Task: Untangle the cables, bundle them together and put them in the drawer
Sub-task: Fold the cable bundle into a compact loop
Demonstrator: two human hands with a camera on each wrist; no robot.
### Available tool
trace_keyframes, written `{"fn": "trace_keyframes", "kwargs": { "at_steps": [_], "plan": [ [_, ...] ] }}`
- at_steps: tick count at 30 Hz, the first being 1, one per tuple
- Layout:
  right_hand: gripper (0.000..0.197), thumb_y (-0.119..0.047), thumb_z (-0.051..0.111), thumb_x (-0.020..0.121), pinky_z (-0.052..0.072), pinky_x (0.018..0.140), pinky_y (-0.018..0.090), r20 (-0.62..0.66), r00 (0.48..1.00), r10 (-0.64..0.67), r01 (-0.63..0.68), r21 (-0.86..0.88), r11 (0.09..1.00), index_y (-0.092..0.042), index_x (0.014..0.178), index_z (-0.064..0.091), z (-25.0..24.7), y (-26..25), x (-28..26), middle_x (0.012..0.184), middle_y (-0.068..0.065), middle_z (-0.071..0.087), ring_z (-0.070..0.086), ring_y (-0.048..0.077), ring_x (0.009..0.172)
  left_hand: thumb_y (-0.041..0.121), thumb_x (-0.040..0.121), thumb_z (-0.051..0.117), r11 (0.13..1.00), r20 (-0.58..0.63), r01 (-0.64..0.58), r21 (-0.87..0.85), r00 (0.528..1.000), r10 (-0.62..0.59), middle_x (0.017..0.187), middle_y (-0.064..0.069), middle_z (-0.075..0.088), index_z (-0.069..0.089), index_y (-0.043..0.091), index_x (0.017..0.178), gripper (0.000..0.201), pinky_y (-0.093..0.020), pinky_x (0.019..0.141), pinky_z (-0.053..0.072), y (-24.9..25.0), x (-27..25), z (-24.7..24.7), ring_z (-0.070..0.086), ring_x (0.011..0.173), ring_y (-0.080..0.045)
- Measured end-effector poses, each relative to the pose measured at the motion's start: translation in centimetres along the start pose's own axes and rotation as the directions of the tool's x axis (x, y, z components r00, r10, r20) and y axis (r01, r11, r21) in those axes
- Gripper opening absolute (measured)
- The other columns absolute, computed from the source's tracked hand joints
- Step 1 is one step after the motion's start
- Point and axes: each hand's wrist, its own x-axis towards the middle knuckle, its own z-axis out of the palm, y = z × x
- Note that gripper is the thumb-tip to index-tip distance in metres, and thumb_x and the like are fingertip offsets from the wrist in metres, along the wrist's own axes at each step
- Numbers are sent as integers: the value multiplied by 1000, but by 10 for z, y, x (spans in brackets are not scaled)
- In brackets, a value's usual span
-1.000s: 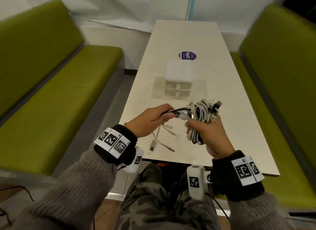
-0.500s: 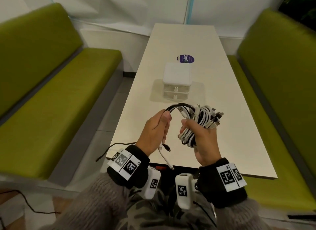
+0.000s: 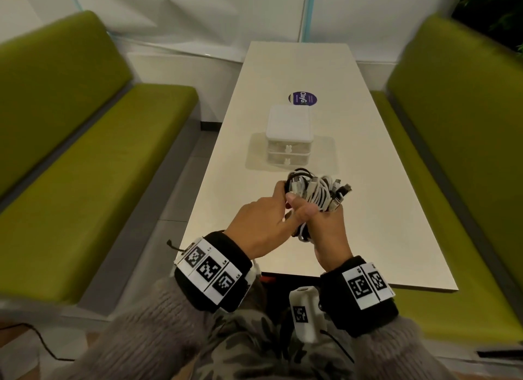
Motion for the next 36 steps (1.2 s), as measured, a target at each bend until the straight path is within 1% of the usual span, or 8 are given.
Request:
{"fn": "trace_keyframes", "kwargs": {
  "at_steps": [7, 14, 17, 21, 25, 27, 29, 36],
  "plan": [
    [28, -12, 81, 73, 47, 59, 41, 2, 998, 65, -65, 17, 998, -4, 94, 64, 6, -1, -5, 76, 15, 66, 60, 30, 69, 96, 52, 9, 995, 114, 37, -91, 993, -26, 54, 11, 45, 39, 32, 61, 72, -21, 51, 31, -6, 0, 0, 45, 51, -2],
    [11, -4, 72, 78, 39, 44, 24, -6, 990, 143, -143, 34, 989, 1, 86, 66, 10, -4, -2, 67, 14, 61, 58, 25, 58, 96, 51, 2, 997, 162, 44, -65, 986, -32, 66, 17, 49, 55, 21, 111, 110, -18, 55, 34, -5, 3, 3, 49, 62, 2],
    [9, 2, 70, 78, 40, 41, 22, -87, 990, 111, -101, 106, 989, -5, 77, 64, 14, -4, -3, 58, 4, 60, 56, 18, 51, 98, 48, -1, 995, 135, 63, -80, 990, -52, 81, 11, 62, 11, 7, 147, 136, -27, 65, 48, -5, 6, 9, 58, 72, -3],
    [9, 2, 70, 77, 40, 43, 22, -237, 967, 95, -46, 206, 977, 0, 83, 63, 8, -13, 3, 68, 9, 61, 56, 15, 50, 86, 67, 30, 902, 60, 46, -430, 998, -22, 79, 4, 59, -40, 38, 132, 108, -30, 63, 50, -12, 4, 18, 56, 63, -10],
    [12, 0, 67, 81, 46, 56, 32, -318, 942, 111, -16, 288, 957, -12, 80, 64, -12, -24, 18, 63, 2, 67, 64, 12, 57, 32, 98, 42, 911, 130, 32, -412, 991, 24, 70, 16, 45, 7, 32, 147, 61, -28, 63, 48, -27, -8, 22, 43, 58, -2],
    [17, 0, 66, 82, 50, 59, 34, -283, 956, 83, -6, 264, 964, -16, 80, 62, -13, -24, 16, 60, -2, 66, 65, 12, 60, 21, 100, 38, 932, 137, -3, -361, 989, 57, 75, 10, 49, 45, 33, 122, 26, -32, 68, 49, -34, -9, 20, 46, 63, -5],
    [16, 1, 65, 83, 51, 60, 34, -264, 962, 65, 5, 258, 966, -15, 82, 62, -13, -22, 14, 61, 0, 64, 64, 14, 62, 20, 100, 38, 930, 200, 38, -365, 979, 38, 83, 4, 56, 48, 34, 98, 18, -34, 77, 48, -41, -9, 13, 54, 74, -12],
    [19, 6, 66, 82, 53, 63, 34, -191, 978, -90, 127, 194, 973, -10, 92, 60, -6, -17, 10, 77, 8, 64, 62, 24, 74, 44, 89, 44, 852, 6, -12, -524, 1000, 18, 140, 14, 45, 30, 28, 143, 58, -10, 104, 31, -28, 1, -16, 38, 128, 6]
  ]
}}
